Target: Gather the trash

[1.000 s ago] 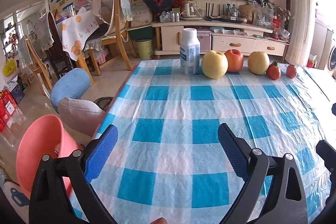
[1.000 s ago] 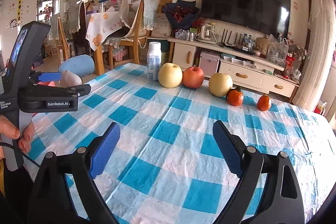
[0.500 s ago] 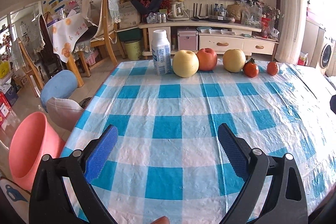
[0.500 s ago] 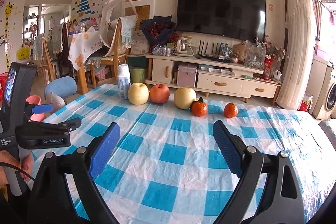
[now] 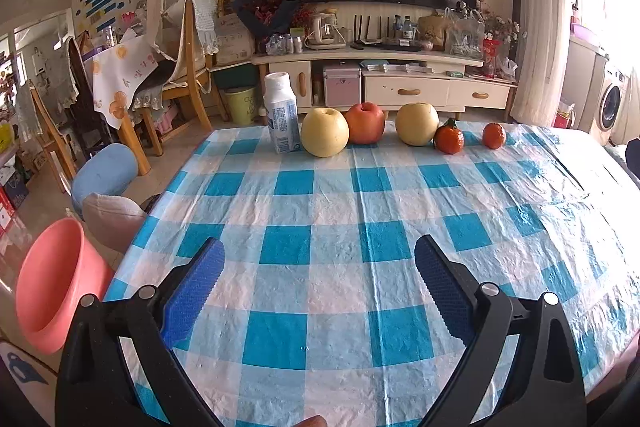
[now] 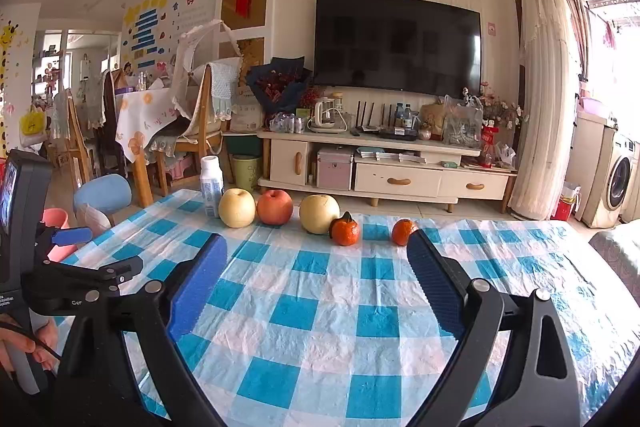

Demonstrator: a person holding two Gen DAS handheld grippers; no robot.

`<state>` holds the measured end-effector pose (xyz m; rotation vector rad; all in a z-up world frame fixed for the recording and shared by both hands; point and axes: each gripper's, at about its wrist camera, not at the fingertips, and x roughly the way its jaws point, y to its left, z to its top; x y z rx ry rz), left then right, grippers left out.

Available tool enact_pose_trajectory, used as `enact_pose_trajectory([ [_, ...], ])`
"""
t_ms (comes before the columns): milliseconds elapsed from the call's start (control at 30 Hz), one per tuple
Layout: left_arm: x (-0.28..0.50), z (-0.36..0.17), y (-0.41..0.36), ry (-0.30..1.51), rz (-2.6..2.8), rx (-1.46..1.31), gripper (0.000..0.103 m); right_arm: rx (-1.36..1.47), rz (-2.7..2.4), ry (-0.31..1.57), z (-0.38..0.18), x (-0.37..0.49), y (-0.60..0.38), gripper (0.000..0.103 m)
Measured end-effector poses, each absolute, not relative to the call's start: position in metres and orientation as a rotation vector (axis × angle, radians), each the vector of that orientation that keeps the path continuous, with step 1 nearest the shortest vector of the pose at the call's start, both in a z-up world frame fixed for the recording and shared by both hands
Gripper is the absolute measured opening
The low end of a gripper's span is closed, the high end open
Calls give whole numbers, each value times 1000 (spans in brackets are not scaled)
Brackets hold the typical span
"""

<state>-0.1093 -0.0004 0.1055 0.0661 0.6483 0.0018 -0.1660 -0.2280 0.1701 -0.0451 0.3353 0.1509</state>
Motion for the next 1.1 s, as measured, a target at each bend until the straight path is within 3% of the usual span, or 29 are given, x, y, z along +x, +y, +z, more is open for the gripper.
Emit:
enact_pose_trajectory([
  [1100, -112, 121, 10, 610, 7, 0, 95, -72, 150, 349, 156, -161, -220, 92],
])
